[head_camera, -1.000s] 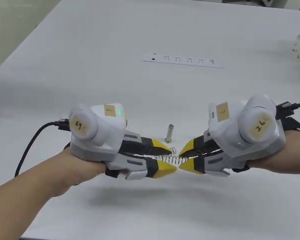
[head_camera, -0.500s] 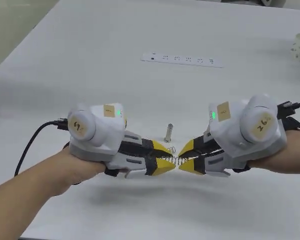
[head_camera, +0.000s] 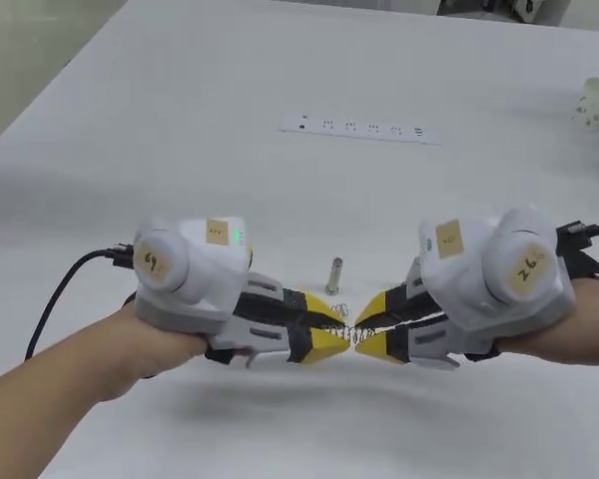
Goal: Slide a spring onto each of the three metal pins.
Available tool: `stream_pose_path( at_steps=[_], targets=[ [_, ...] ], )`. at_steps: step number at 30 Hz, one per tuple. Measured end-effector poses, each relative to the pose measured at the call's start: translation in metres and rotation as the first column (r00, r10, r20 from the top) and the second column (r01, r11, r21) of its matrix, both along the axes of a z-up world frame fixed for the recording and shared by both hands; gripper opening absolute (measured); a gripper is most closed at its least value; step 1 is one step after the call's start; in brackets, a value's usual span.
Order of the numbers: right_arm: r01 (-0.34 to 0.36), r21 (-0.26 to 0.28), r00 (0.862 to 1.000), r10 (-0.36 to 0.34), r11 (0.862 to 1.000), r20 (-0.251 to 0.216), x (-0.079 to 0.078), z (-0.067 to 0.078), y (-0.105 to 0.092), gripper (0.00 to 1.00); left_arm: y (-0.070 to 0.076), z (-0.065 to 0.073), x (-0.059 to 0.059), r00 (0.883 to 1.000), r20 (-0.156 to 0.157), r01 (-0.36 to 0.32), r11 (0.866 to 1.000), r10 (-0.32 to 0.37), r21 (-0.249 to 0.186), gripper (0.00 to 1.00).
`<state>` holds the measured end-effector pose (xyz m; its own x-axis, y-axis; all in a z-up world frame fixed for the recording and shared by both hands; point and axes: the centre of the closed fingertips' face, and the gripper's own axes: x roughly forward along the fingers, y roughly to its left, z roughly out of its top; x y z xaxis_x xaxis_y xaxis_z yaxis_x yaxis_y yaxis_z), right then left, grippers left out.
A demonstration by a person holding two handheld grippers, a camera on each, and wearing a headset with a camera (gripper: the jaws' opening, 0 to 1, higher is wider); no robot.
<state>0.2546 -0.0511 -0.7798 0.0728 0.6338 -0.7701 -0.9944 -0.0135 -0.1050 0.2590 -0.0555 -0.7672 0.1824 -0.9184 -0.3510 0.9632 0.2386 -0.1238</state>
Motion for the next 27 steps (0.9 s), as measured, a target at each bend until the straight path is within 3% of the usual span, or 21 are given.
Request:
stream_pose_path(
  at_steps=[5, 16, 27],
  targets=[
    [0.019, 0.024, 1.000, -0.019, 1.000, -0.017, 0.000, 0.000, -0.003, 0.14, 0.002, 0.003, 0.001, 1.000, 0.001, -0.004, 1.000, 0.004, -0.006, 0.02],
    [0.067, 0.060, 0.997, -0.064, 0.996, -0.046, 0.001, -0.003, -0.008, 0.08, 0.001, 0.001, -0.001, 1.000, -0.006, 0.010, 1.000, -0.010, 0.001, 0.02],
    [0.019, 0.062, 1.000, -0.020, 0.998, 0.009, 0.002, 0.008, -0.009, 0.08, 0.001, -0.002, -0.001, 1.000, 0.000, 0.009, 1.000, -0.009, 0.006, 0.02]
  ],
)
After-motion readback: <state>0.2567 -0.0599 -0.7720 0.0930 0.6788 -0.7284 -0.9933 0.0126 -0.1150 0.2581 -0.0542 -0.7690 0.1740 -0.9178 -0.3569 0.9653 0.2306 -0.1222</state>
